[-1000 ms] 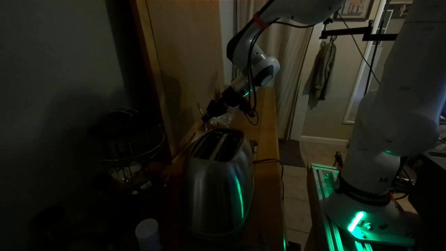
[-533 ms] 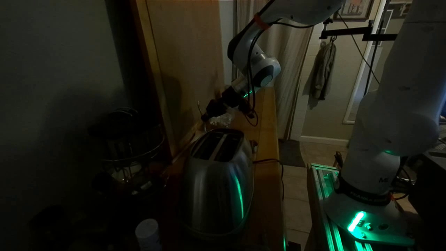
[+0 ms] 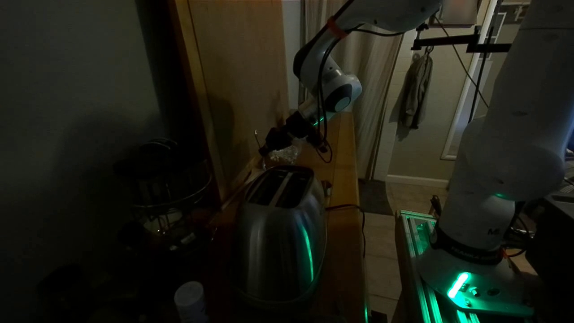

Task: Put one white object on the silver spoon then lift the spoon and put the object in the silver bowl.

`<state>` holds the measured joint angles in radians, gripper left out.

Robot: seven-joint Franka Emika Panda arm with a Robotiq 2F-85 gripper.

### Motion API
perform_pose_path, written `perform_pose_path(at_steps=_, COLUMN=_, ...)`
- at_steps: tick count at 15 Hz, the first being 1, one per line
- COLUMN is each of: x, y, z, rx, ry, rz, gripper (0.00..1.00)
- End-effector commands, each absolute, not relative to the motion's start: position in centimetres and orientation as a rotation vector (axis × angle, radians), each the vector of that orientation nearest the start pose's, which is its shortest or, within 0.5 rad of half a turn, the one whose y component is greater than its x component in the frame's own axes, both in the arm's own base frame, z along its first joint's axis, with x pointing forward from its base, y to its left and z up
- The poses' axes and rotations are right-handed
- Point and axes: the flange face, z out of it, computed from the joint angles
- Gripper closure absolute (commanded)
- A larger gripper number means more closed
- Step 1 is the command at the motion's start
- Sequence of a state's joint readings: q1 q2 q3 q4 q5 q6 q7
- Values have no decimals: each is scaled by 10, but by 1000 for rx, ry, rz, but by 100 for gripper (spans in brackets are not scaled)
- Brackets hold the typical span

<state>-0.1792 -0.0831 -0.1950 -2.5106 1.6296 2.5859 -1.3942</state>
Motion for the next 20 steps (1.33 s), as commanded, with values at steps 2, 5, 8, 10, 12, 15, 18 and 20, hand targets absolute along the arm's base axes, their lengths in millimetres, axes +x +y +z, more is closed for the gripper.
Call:
perform_pose_path(at_steps=2, x=419, y=-180, z=334, rx=-2405, ry=612, rz=-1014, gripper=98)
perform_pose_path(at_steps=5, x=420, y=-184, z=344, rx=-2471, ry=768, rz=-1014, gripper=98)
perform_pose_path(at_steps=8, x=422, y=-182, z=343, rx=-2516, ry=881, rz=-945, gripper=98)
perform_pose_path(at_steps=10, x=424, y=-188, z=336, rx=-2549, ry=995, rz=-901, gripper=98)
perform_pose_path(at_steps=12, x=424, y=-198, z=329, rx=-2566, ry=1096, rz=-864, gripper=98)
perform_pose_path(at_steps=15, x=425, y=-219, z=321, rx=-2574, ry=1235, rz=-807, gripper=98)
perform_pose_path(at_steps=18, x=431, y=-225, z=327, rx=-2583, ry=1257, rz=-741, gripper=98)
perform_pose_path(at_steps=20, x=429, y=-224, z=322, rx=-2598, ry=1241, rz=-750, gripper=93)
